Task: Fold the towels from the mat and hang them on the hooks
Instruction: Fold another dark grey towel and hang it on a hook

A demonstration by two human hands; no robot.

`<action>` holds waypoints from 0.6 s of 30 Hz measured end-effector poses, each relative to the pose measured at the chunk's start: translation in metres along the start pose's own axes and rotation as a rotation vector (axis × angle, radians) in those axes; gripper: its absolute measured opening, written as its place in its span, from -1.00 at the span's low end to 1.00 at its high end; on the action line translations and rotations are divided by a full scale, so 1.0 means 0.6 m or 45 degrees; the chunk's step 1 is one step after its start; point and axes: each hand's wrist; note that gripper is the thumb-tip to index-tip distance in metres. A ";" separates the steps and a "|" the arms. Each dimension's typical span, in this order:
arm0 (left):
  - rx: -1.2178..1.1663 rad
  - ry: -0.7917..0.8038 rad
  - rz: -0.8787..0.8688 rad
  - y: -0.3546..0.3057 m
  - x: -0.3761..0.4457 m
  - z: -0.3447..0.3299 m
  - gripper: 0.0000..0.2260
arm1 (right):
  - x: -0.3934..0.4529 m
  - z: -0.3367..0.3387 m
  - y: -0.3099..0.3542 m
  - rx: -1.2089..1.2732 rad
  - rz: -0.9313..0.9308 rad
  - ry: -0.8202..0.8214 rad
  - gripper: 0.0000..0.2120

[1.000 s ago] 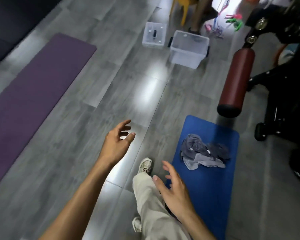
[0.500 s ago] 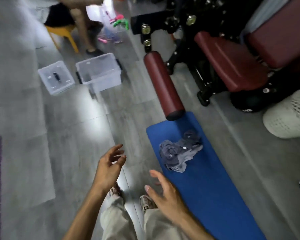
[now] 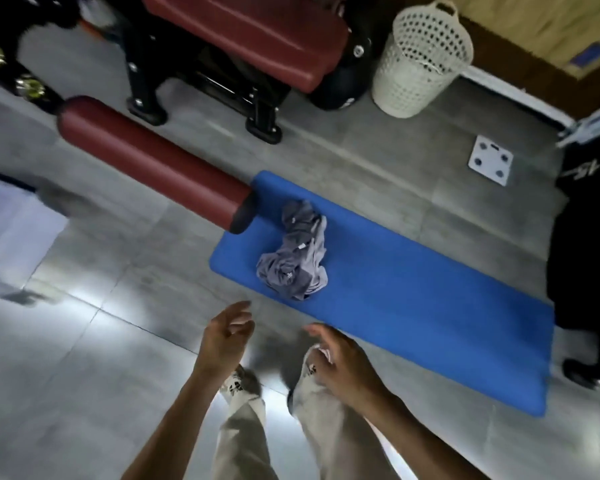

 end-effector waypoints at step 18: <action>0.516 0.129 0.022 -0.066 0.250 -0.211 -0.73 | 0.130 -0.006 -0.180 0.551 -0.320 -0.292 -0.69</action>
Point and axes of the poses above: each hand's wrist, its own x-axis towards the middle knuckle, its own z-axis out of the back of the hand, y = z × x, and after that the axes turned 11 degrees about z, right-handed
